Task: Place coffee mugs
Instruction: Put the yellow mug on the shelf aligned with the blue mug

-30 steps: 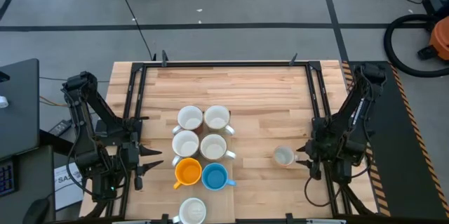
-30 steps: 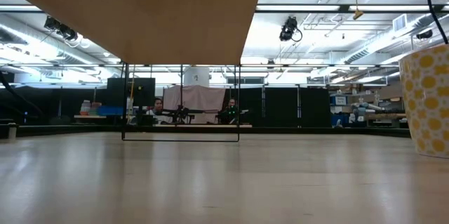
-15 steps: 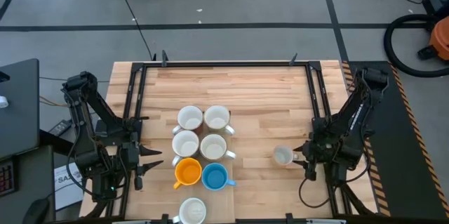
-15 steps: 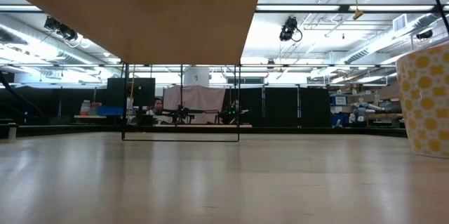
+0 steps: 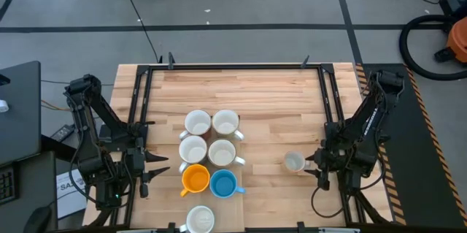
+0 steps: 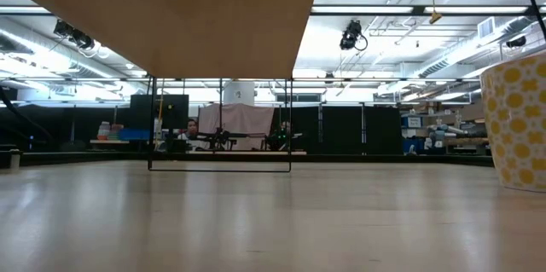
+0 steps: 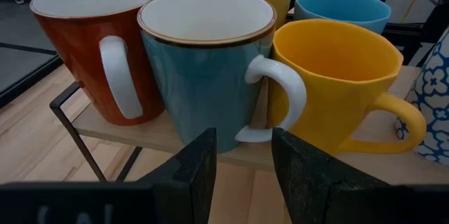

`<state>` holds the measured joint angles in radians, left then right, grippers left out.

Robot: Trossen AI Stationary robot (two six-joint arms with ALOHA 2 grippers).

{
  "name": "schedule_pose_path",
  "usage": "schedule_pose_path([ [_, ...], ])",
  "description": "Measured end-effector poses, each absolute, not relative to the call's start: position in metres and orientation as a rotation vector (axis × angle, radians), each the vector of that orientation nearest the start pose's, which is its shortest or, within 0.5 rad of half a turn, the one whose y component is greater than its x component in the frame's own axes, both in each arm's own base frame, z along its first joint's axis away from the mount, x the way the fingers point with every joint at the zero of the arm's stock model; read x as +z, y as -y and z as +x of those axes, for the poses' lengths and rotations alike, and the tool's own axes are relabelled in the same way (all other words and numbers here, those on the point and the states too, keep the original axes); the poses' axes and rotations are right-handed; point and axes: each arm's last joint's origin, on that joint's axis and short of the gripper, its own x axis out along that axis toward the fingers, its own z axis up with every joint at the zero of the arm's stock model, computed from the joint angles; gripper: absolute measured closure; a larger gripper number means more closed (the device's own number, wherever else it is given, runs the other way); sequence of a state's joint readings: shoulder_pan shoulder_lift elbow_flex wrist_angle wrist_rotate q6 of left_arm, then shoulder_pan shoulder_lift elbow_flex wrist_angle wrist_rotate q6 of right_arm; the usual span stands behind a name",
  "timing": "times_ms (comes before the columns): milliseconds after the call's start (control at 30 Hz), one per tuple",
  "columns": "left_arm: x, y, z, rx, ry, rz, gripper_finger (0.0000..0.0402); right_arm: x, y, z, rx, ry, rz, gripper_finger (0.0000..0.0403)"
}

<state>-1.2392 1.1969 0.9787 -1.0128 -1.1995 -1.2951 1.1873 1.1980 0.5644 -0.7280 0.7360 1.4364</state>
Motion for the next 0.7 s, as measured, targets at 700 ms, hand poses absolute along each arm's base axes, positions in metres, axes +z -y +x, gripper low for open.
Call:
schedule_pose_path([
  [700,0.2814,0.1827,0.0915,0.214,-0.337,-0.132,0.0257,0.166,-0.1534,0.0882,-0.218,-0.775,0.172,0.0179],
])
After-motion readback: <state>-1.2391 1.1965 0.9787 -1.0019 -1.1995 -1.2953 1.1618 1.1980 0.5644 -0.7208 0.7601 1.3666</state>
